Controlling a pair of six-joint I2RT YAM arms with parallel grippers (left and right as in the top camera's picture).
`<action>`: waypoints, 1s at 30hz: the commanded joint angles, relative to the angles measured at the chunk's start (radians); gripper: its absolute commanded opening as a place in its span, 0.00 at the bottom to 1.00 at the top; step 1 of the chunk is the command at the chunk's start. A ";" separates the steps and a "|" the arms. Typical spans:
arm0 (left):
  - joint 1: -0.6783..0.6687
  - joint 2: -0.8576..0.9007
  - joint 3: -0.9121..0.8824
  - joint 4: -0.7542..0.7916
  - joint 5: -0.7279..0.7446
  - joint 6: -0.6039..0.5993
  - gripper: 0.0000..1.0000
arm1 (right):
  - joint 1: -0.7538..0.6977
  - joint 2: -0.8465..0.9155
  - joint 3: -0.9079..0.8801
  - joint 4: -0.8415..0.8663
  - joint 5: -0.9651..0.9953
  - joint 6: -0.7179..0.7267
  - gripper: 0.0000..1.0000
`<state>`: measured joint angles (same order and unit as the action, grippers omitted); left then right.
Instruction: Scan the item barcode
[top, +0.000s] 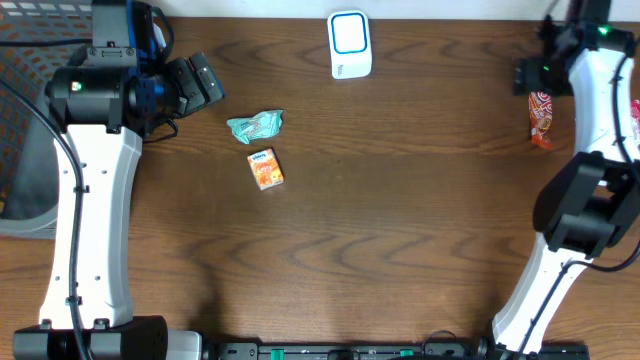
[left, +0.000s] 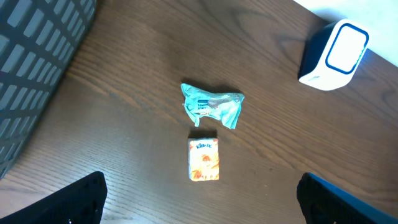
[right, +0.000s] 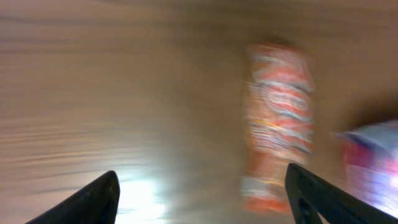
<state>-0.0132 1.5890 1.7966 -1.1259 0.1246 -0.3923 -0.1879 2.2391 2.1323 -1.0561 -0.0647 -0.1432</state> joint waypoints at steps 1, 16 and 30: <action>0.005 0.005 0.000 -0.003 -0.006 0.006 0.98 | 0.103 -0.069 0.003 0.005 -0.431 0.080 0.76; 0.005 0.005 0.000 -0.003 -0.006 0.006 0.98 | 0.631 0.156 0.001 0.125 -0.626 0.370 0.75; 0.005 0.005 0.000 -0.003 -0.006 0.006 0.98 | 0.783 0.252 -0.001 0.134 -0.600 0.439 0.68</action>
<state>-0.0132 1.5890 1.7962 -1.1259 0.1246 -0.3923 0.5758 2.4672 2.1307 -0.9192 -0.6651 0.2783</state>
